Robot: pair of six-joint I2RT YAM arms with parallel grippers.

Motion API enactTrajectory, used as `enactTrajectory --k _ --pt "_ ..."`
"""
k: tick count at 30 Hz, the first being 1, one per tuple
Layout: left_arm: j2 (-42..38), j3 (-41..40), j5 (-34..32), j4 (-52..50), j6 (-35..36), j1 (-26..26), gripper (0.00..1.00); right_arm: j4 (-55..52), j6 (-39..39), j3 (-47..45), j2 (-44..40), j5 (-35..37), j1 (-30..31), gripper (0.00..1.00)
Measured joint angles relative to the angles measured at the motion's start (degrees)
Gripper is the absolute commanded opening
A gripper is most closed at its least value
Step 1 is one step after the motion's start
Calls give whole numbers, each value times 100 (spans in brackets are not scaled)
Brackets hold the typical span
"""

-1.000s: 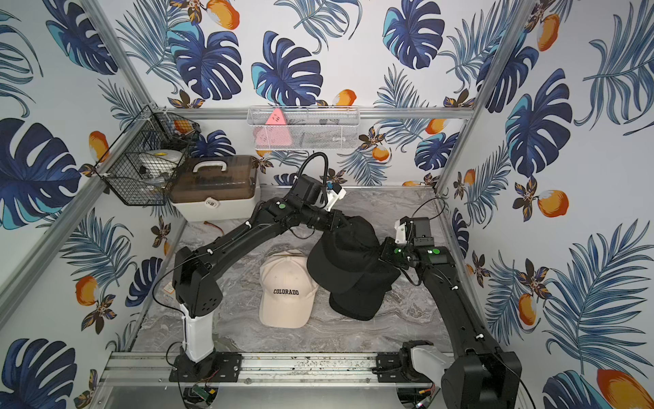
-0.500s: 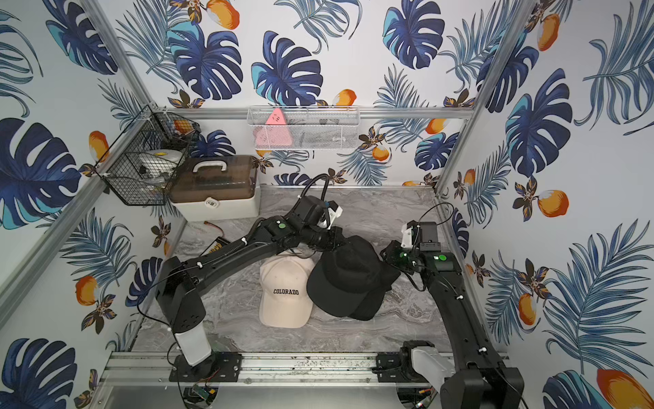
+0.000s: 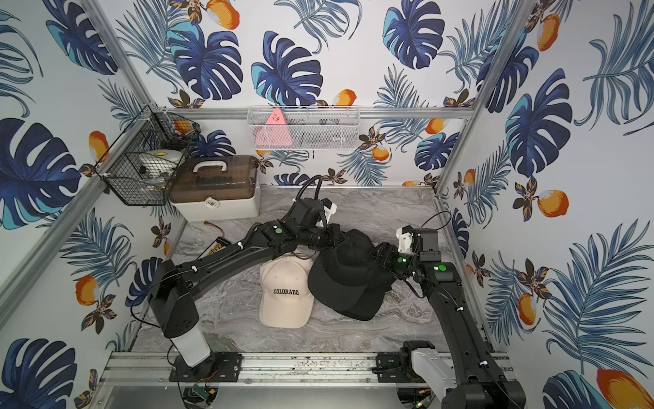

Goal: Stack the baseball caps by color
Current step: Place the baseball cap on the baseball cap.

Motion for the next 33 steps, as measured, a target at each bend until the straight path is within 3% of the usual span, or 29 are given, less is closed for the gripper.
enactTrajectory --k 2,6,10,19,25,33 --pt "-4 -24 -52 20 -9 -7 0 125 129 -109 44 -136 17 71" --pt "-11 -59 -173 37 -17 -31 0 323 284 -227 46 -306 70 52" --pt "-11 -98 -205 94 -111 -31 0 474 332 -238 35 -330 70 1" --pt "-354 -385 -72 382 -308 -131 0 343 282 96 -35 -208 74 0" --pt "-557 -575 52 745 -586 -422 0 -195 236 415 -328 358 74 0" --pt "-321 -874 -55 1182 -820 -643 0 -614 236 101 -603 1178 81 0"
